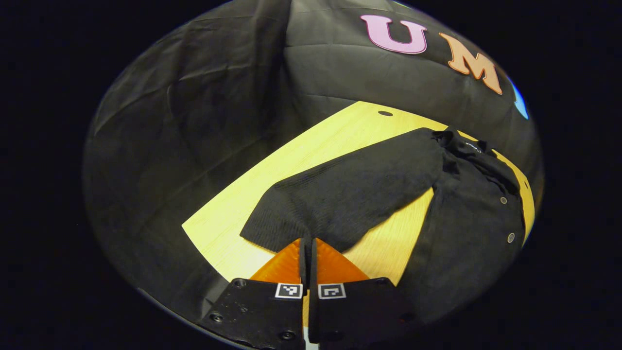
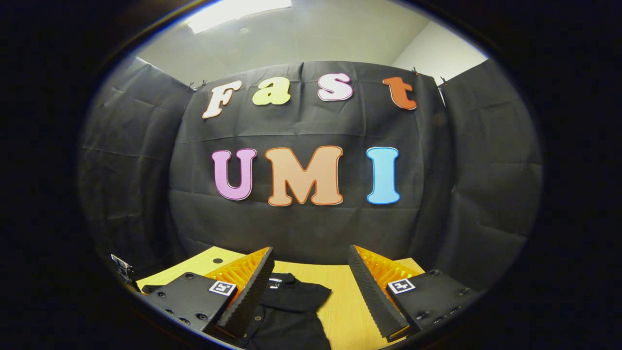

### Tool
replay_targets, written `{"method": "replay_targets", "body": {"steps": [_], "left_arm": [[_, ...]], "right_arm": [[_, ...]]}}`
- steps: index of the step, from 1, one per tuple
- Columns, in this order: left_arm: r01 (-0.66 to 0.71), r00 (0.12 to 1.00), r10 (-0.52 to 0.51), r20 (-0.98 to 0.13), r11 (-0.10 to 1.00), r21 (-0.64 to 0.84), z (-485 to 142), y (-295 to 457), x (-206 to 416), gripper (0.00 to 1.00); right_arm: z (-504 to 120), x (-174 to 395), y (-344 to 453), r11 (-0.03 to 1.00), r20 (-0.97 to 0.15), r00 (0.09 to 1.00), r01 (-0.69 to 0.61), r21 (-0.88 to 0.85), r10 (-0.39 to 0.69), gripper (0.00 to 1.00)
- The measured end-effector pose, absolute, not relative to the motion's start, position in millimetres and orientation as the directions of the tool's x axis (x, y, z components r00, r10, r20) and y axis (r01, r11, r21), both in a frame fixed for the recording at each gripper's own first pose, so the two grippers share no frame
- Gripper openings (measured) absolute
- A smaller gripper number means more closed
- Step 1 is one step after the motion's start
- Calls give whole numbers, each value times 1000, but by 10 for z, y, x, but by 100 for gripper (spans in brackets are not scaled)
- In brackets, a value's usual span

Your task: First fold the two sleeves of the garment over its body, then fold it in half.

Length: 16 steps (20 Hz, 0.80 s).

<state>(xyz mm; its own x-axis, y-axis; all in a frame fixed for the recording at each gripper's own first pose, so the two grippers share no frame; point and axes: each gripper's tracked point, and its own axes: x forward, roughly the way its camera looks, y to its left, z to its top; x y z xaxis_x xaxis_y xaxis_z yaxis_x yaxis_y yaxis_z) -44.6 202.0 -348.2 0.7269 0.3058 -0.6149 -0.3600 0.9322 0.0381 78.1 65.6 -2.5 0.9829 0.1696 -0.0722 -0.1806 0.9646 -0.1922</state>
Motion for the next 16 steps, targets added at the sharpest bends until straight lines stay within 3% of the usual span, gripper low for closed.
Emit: {"method": "replay_targets", "body": {"steps": [7, 11, 16], "left_arm": [[-399, 802, 291, -522, 911, -106, -2949, 2094, -307, 0], [-339, 858, 243, -453, 929, -145, -2396, 1935, 107, 0], [-167, 942, 105, -318, 970, -174, -1535, 1418, 898, 0]], "right_arm": [[15, 738, 479, 970, -70, 989, -140, -198, 128, 96], [-16, 734, 364, 975, -76, 991, -125, -185, 112, 97], [-111, 718, 45, 982, -87, 994, -78, -170, 64, 96]]}}
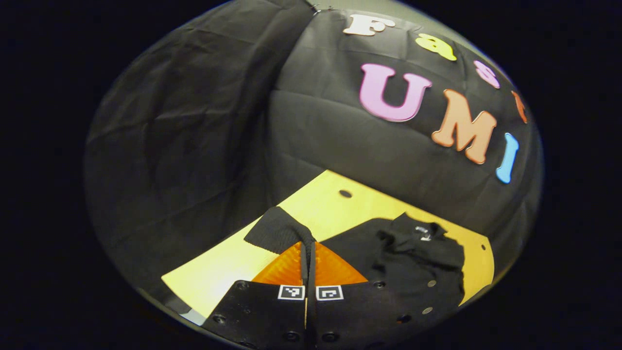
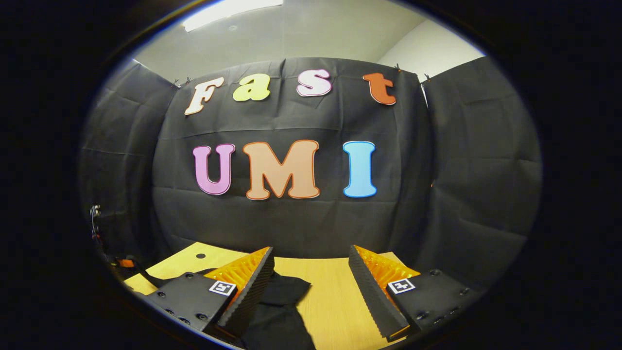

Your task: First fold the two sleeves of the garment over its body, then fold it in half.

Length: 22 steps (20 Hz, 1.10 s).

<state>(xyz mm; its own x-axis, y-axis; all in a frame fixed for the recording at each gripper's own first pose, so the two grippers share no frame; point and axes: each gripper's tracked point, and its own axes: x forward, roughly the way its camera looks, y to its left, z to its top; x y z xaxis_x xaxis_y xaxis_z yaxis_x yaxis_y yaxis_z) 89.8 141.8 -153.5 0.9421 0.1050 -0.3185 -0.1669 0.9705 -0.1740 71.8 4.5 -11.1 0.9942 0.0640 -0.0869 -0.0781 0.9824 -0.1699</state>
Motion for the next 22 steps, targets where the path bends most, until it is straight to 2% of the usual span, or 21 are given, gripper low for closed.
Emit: {"method": "replay_targets", "body": {"steps": [3, 11, 14, 15, 22], "left_arm": [[-46, 973, 9, -230, 987, -155, -1109, 879, 1415, 0], [242, 949, -251, -190, 968, -68, -1000, -902, 2248, 0], [317, 921, -325, -215, 946, -71, -1163, -1539, 2392, 0], [340, 910, -346, -228, 938, -68, -1237, -1731, 2400, 0], [512, 806, -493, -328, 858, -31, -1757, -2785, 2197, 0]], "right_arm": [[-186, 693, -183, 990, -103, 994, -48, -132, 34, 96], [-435, 542, -808, 994, -154, 986, 50, -96, -65, 97], [-537, 542, -983, 993, -180, 980, 66, -96, -83, 95], [-554, 544, -1032, 993, -188, 978, 72, -96, -89, 97], [-727, 498, -1318, 992, -227, 965, 119, -48, -127, 98]]}}
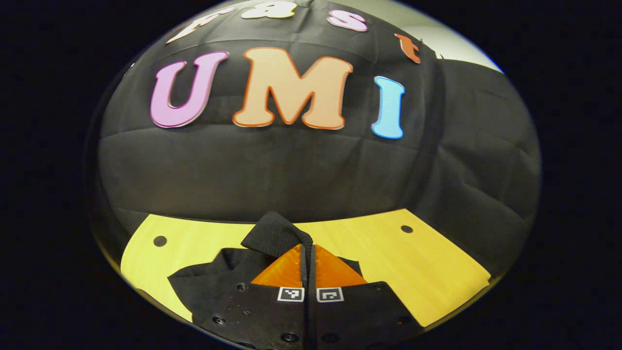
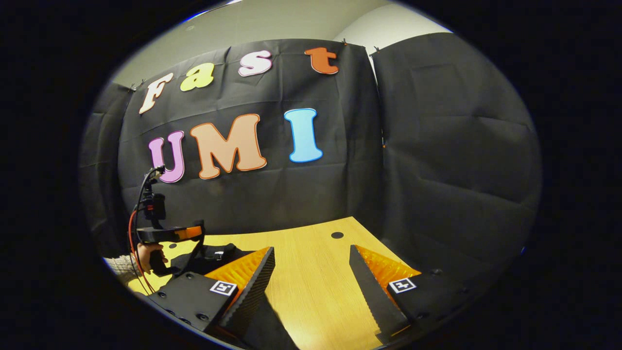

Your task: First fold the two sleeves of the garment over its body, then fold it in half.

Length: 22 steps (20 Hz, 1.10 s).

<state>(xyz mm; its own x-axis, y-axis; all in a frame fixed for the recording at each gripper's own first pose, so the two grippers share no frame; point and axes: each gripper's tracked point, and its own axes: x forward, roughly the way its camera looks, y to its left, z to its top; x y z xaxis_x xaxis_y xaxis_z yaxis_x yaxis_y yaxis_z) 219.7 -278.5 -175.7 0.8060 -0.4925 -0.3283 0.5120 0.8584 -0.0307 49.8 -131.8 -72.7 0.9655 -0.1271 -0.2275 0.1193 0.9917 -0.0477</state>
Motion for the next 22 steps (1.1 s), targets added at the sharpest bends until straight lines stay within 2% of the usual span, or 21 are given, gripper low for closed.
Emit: {"method": "replay_targets", "body": {"steps": [7, 8, 9, 13, 16, 22], "left_arm": [[558, 727, -523, -445, 828, -61, -2311, -3152, 1974, 0], [557, 714, -530, -457, 826, -87, -2342, -3193, 1939, 4], [572, 693, -557, -458, 812, -121, -2331, -3259, 1892, 12], [596, 698, -572, -431, 797, -94, -2277, -3363, 1857, 94], [592, 712, -574, -405, 801, -94, -2123, -3268, 1780, 95], [497, 826, -497, -265, 865, -73, -1564, -2551, 1748, 94]], "right_arm": [[-698, 407, -1496, 987, -223, 961, 158, -41, -164, 98], [-733, 394, -1512, 986, -227, 960, 160, -40, -165, 94], [-749, 394, -1506, 986, -232, 959, 159, -40, -164, 98], [-820, 365, -1523, 987, -247, 955, 152, -58, -162, 98], [-823, 367, -1468, 989, -246, 959, 132, -63, -143, 98], [-1023, 427, -1181, 995, -273, 960, 41, -86, -64, 98]]}}
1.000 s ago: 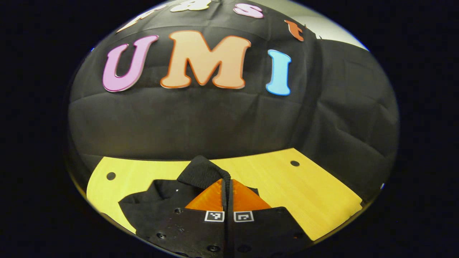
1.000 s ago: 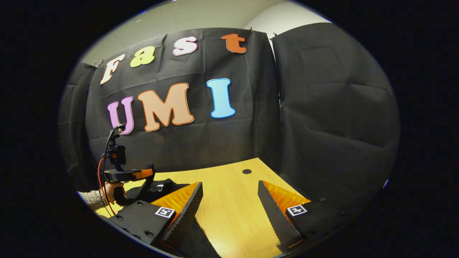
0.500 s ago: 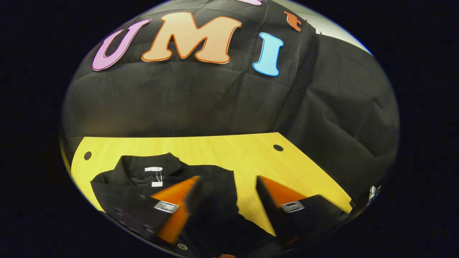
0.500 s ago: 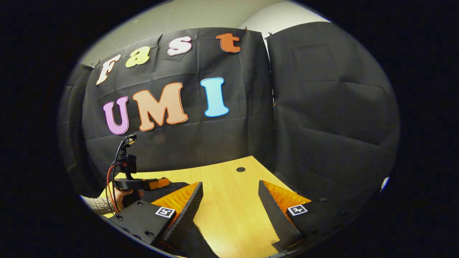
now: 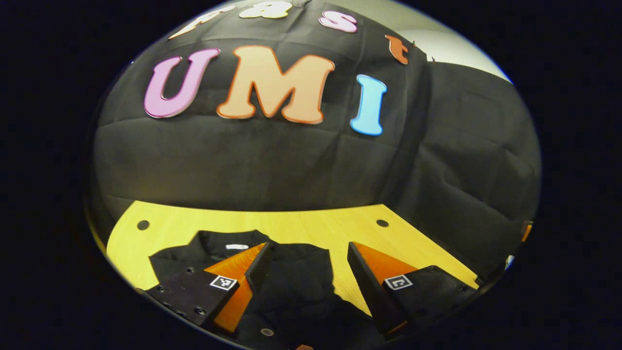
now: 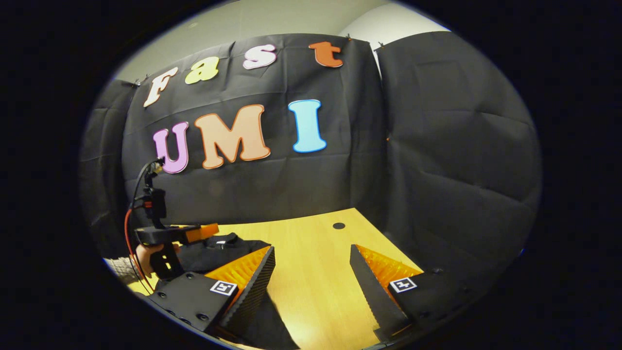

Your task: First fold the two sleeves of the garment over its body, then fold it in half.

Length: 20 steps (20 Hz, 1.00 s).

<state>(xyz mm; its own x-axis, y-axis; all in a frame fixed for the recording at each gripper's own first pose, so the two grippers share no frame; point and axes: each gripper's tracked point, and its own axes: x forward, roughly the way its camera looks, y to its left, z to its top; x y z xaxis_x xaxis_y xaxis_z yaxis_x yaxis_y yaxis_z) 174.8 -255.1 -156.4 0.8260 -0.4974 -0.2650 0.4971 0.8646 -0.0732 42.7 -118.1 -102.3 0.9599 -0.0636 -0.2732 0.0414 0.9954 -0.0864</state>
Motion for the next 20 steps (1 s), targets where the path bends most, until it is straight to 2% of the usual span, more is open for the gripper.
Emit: {"method": "replay_targets", "body": {"steps": [4, 7, 10, 16, 17, 18, 20], "left_arm": [[392, 894, -382, -233, 920, -2, -1370, -1795, 1565, 93], [321, 923, -303, -236, 946, 37, -1416, -1230, 1229, 94], [255, 924, -207, -322, 960, 113, -1824, -673, 787, 93], [111, 848, -28, -529, 986, 127, -2656, 140, -274, 94], [88, 823, 0, -568, 988, 128, -2784, 243, -454, 93], [70, 797, 21, -604, 990, 126, -2917, 333, -598, 93], [49, 748, 55, -661, 989, 137, -3145, 447, -875, 94]], "right_arm": [[-1318, 445, -828, 992, -320, 947, -68, -106, 30, 98], [-1719, 383, -589, 982, -405, 909, -153, -111, 96, 98], [-2263, 205, -424, 966, -527, 837, -237, -105, 148, 98], [-3176, -229, -379, 937, -724, 671, -333, -101, 160, 99], [-3283, -290, -409, 937, -746, 647, -337, -95, 157, 94], [-3372, -344, -436, 937, -763, 629, -337, -94, 150, 98], [-3551, -432, -503, 937, -795, 593, -336, -100, 128, 99]]}}
